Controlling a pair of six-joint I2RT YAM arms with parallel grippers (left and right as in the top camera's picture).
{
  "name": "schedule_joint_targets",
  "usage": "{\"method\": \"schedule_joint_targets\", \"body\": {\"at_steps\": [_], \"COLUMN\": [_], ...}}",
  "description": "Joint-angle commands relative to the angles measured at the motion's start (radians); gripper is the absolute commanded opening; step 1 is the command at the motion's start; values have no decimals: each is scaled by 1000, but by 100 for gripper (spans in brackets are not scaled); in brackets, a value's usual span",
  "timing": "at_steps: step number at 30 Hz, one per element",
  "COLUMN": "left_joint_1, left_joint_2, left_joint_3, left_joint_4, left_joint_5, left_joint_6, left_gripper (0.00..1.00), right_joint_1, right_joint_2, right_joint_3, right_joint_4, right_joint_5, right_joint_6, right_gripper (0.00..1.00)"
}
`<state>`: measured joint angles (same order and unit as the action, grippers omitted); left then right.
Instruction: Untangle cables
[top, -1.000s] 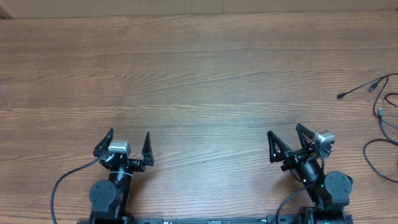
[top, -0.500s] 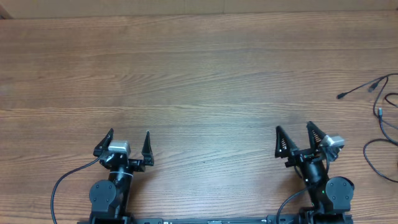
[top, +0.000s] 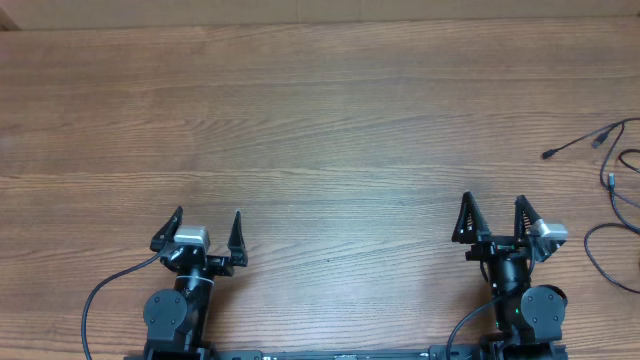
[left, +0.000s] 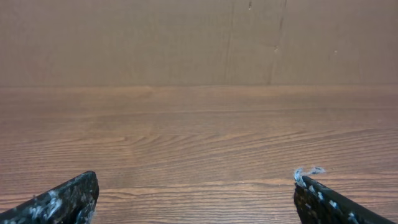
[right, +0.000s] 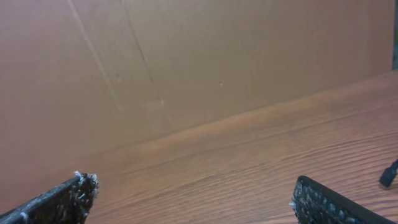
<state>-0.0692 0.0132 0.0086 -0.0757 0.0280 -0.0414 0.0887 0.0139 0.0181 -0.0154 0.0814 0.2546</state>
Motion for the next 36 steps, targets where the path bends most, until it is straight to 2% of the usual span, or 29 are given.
{"method": "schedule_joint_targets", "body": {"at_steps": [1,7,11,14,36], "left_joint_1": [10,10,10,10,10], "left_joint_2": [-9,-9,-9,-9,-9], "left_joint_3": [-4,-4,-4,-4,-4], "left_joint_4": [-2,-2,-2,-2,-2], "left_joint_5": [-3,-3,-3,-3,-3], "left_joint_6": [8,8,9,8,8], "left_gripper": [99,99,100,99,100], "right_joint_1": [8,10,12,17,22], "right_joint_2": [-12,-12,-12,-11,-11], "right_joint_3": [-10,-10,-10,-10,-10], "right_joint_4": [7,57,-21,-63,-59], "right_joint_5": [-26,-224,-232,-209,-207], "right_joint_6": [-104,-405,-486,-446,-445], "right_gripper": [100,100,100,100,100]}}
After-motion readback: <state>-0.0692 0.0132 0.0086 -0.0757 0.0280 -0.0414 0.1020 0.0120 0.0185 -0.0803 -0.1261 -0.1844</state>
